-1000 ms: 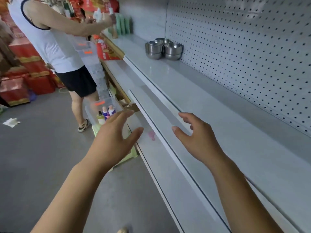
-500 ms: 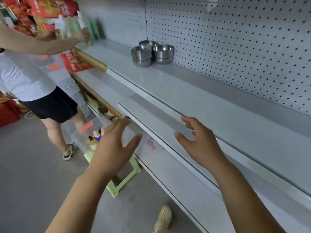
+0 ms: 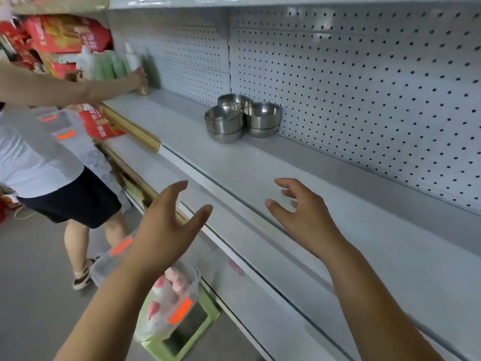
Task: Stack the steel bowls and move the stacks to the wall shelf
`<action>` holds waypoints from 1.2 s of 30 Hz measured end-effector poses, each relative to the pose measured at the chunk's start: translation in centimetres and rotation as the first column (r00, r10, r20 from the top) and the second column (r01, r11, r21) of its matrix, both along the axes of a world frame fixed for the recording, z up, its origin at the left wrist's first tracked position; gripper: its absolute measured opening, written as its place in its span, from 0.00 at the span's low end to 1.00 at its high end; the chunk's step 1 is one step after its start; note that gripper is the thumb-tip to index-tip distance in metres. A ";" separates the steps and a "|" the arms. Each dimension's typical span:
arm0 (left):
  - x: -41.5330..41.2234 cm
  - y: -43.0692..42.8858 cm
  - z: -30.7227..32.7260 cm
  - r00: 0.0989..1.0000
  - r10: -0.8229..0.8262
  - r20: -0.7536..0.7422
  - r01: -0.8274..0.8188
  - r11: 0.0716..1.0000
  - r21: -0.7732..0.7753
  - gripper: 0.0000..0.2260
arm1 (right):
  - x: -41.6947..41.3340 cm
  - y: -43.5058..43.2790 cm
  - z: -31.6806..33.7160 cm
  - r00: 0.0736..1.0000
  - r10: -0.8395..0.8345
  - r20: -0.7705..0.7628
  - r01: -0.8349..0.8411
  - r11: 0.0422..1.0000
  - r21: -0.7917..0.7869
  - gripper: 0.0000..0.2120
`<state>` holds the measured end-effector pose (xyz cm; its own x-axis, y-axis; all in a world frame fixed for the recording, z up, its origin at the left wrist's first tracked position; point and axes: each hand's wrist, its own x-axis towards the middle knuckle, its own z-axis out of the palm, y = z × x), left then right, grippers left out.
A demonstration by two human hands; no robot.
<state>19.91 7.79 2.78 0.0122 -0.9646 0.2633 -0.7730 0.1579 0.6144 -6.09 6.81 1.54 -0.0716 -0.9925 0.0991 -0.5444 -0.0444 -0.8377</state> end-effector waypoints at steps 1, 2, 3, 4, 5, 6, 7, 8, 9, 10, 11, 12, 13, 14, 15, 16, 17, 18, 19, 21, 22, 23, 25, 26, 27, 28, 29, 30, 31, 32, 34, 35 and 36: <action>0.1 -1.3 0.1 1.000 0.001 -0.010 -0.001 1.000 -0.005 0.33 | 0.1 -1.3 0.2 1.000 0.000 -0.002 0.000 1.000 0.003 0.23; 0.1 -2.5 0.0 1.000 0.002 -0.019 -0.002 1.000 -0.001 0.34 | 0.1 -2.6 0.3 1.000 -0.001 -0.011 0.001 1.000 0.008 0.23; 0.0 -3.7 -0.2 1.000 0.000 -0.023 0.000 1.000 0.009 0.34 | 0.1 -3.8 0.4 1.000 -0.002 -0.022 0.002 1.000 0.012 0.22; 0.0 -4.8 -0.5 1.000 -0.005 -0.028 0.005 1.000 0.024 0.35 | 0.1 -5.0 0.4 0.999 0.001 -0.035 0.000 1.000 0.013 0.22; 0.0 -5.8 -0.8 0.999 -0.012 -0.031 0.013 0.999 0.041 0.35 | 0.2 -6.2 0.4 0.999 0.002 -0.044 -0.001 1.000 0.010 0.22; 0.0 -6.9 -1.1 0.999 -0.022 -0.032 0.023 0.998 0.057 0.36 | 0.3 -7.3 0.4 0.999 0.001 -0.051 -0.001 1.000 0.007 0.21; 0.1 -8.1 -1.4 0.999 -0.036 -0.030 0.038 0.997 0.072 0.36 | 0.4 -8.4 0.4 0.999 0.000 -0.054 0.001 1.000 0.008 0.21; 0.3 -9.3 -1.6 0.998 -0.052 -0.027 0.054 0.995 0.080 0.37 | 0.5 -9.3 0.4 0.998 -0.002 -0.057 0.002 1.000 0.011 0.21; 0.5 -10.7 -1.7 0.997 -0.067 -0.023 0.069 0.994 0.083 0.37 | 0.6 -10.3 0.4 0.998 -0.002 -0.061 0.003 1.000 0.008 0.20; 0.8 -12.2 -1.8 0.996 -0.083 -0.021 0.085 0.993 0.081 0.38 | 0.8 -11.3 0.5 0.998 -0.003 -0.067 0.004 1.000 0.002 0.20; 1.1 -13.7 -1.8 0.995 -0.099 -0.026 0.100 0.992 0.079 0.39 | 1.0 -12.2 0.7 0.997 -0.007 -0.074 0.007 1.000 -0.004 0.20; 1.3 -15.4 -1.9 0.993 -0.114 -0.041 0.117 0.990 0.080 0.40 | 1.2 -13.2 0.9 0.996 -0.014 -0.083 0.013 1.000 -0.008 0.20; 1.4 -17.2 -1.9 0.990 -0.128 -0.067 0.133 0.988 0.083 0.41 | 1.4 -14.3 1.2 0.996 -0.024 -0.089 0.022 1.000 -0.017 0.20; 1.4 -19.1 -2.0 0.985 -0.138 -0.103 0.147 0.985 0.090 0.42 | 1.7 -15.5 1.6 0.995 -0.039 -0.090 0.036 0.999 -0.029 0.20; 1.3 -20.9 -2.1 0.979 -0.144 -0.145 0.159 0.982 0.098 0.43 | 2.0 -16.6 2.0 0.995 -0.055 -0.087 0.051 0.998 -0.041 0.19; 1.1 -22.8 -2.3 0.971 -0.148 -0.188 0.169 0.980 0.101 0.44 | 2.3 -17.7 2.6 0.994 -0.069 -0.090 0.064 0.997 -0.051 0.19; 0.8 -24.6 -2.4 0.963 -0.147 -0.226 0.174 0.980 0.101 0.45 | 2.6 -18.9 3.1 0.991 -0.080 -0.105 0.074 0.995 -0.060 0.18; 0.5 -26.3 -2.7 0.956 -0.144 -0.254 0.173 0.980 0.095 0.46 | 2.9 -20.0 3.7 0.987 -0.089 -0.132 0.081 0.995 -0.064 0.18; 0.2 -28.0 -3.0 0.951 -0.140 -0.275 0.169 0.982 0.085 0.47 | 3.1 -21.2 4.2 0.982 -0.095 -0.161 0.086 0.995 -0.058 0.18; -0.3 -31.0 -3.8 0.937 -0.129 -0.324 0.156 0.986 0.057 0.48 | 3.9 -23.5 5.1 0.979 -0.087 -0.186 0.083 0.996 -0.029 0.20; -0.5 -32.3 -4.2 0.927 -0.125 -0.355 0.150 0.988 0.046 0.49 | 4.3 -24.6 5.4 0.979 -0.087 -0.186 0.083 0.996 -0.026 0.20; -0.7 -33.4 -4.5 0.913 -0.125 -0.388 0.151 0.988 0.038 0.50 | 4.6 -25.6 5.6 0.976 -0.095 -0.194 0.091 0.995 -0.030 0.21; -0.9 -35.1 -5.2 0.884 -0.146 -0.444 0.170 0.985 0.015 0.50 | 5.3 -27.3 5.7 0.973 -0.100 -0.209 0.093 0.995 -0.044 0.20; -0.9 -35.7 -5.4 0.868 -0.167 -0.469 0.188 0.982 -0.001 0.49 | 5.6 -28.0 5.7 0.970 -0.090 -0.224 0.081 0.995 -0.051 0.18; -1.0 -36.1 -5.7 0.851 -0.191 -0.490 0.211 0.977 -0.015 0.47 | 5.9 -28.8 5.6 0.966 -0.078 -0.248 0.064 0.996 -0.063 0.17; -1.0 -36.4 -6.1 0.838 -0.217 -0.500 0.232 0.972 -0.033 0.44 | 6.2 -29.6 5.4 0.960 -0.068 -0.271 0.048 0.996 -0.082 0.15; -0.9 -36.6 -6.5 0.832 -0.238 -0.501 0.246 0.968 -0.050 0.42 | 6.3 -30.3 5.2 0.957 -0.069 -0.283 0.041 0.994 -0.103 0.14; -0.8 -36.8 -6.9 0.831 -0.249 -0.497 0.252 0.966 -0.063 0.40 | 6.4 -31.0 4.8 0.952 -0.081 -0.295 0.047 0.992 -0.119 0.13; -0.8 -37.0 -7.3 0.831 -0.254 -0.495 0.252 0.965 -0.071 0.39 | 6.4 -31.7 4.5 0.945 -0.092 -0.314 0.055 0.991 -0.126 0.13; -0.7 -37.2 -7.5 0.831 -0.256 -0.494 0.252 0.965 -0.076 0.38 | 6.4 -32.2 4.1 0.936 -0.098 -0.338 0.060 0.991 -0.121 0.14; -0.5 -37.4 -7.7 0.829 -0.258 -0.496 0.253 0.964 -0.079 0.37 | 6.5 -33.0 3.5 0.925 -0.092 -0.367 0.056 0.993 -0.107 0.16; -0.5 -37.5 -7.7 0.826 -0.263 -0.498 0.256 0.963 -0.084 0.37 | 6.5 -33.4 3.3 0.926 -0.097 -0.366 0.057 0.991 -0.117 0.16; -0.5 -37.5 -7.7 0.825 -0.267 -0.498 0.257 0.962 -0.089 0.37 | 6.6 -33.7 3.1 0.928 -0.108 -0.356 0.063 0.989 -0.137 0.14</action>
<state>19.43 -29.72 -4.93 -0.1055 -0.9460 0.3065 -0.2878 0.3241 0.9012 0.49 -26.86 4.62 -0.0922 -0.9630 0.2533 -0.8151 -0.0731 -0.5747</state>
